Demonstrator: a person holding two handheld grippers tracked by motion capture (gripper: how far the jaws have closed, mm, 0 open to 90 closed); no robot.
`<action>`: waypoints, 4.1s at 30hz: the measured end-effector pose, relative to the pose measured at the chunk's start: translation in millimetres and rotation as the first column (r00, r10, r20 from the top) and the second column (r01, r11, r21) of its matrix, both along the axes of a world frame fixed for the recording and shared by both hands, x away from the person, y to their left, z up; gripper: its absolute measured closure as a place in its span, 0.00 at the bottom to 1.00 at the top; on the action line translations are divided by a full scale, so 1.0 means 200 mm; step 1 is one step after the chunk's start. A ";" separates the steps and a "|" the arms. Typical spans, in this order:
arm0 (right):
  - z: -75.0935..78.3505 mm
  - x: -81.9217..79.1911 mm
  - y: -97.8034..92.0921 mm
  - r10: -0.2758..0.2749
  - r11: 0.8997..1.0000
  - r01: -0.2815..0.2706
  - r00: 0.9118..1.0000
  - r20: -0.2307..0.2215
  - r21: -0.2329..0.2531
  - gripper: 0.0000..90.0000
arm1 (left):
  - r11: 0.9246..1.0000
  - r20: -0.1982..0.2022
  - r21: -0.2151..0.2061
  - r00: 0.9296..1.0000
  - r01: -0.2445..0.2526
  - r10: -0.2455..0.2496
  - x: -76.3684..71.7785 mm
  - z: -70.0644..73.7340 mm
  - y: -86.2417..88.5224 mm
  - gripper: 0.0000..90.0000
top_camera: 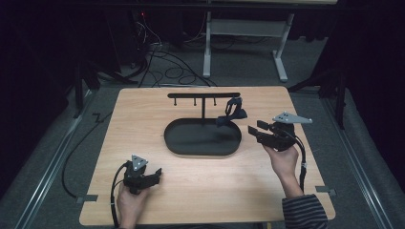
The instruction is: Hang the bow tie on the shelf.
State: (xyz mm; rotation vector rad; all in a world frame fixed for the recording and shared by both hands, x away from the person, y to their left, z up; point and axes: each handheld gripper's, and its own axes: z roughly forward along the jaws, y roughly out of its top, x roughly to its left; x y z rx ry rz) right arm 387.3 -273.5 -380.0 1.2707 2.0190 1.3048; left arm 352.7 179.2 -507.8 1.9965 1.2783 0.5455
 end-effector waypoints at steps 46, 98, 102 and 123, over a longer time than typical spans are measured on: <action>-0.15 -0.16 -0.03 -0.013 0.998 0.015 1.000 -0.028 0.063 0.59 | 1.000 0.000 0.000 1.000 0.000 0.000 0.00 0.00 0.00 0.29; -0.39 -0.22 0.04 -0.015 0.999 0.019 0.995 -0.100 0.041 0.59 | 1.000 0.000 0.000 1.000 0.000 0.000 0.00 0.00 0.00 0.29; -0.41 -0.23 0.05 -0.018 0.999 0.022 0.995 -0.102 0.036 0.59 | 1.000 0.000 0.001 1.000 0.000 0.000 0.00 0.00 0.00 0.29; -0.50 -0.24 0.12 -0.030 0.997 0.022 0.994 -0.106 -0.071 0.59 | 1.000 -0.001 0.000 1.000 0.003 -0.003 0.00 0.00 0.00 0.29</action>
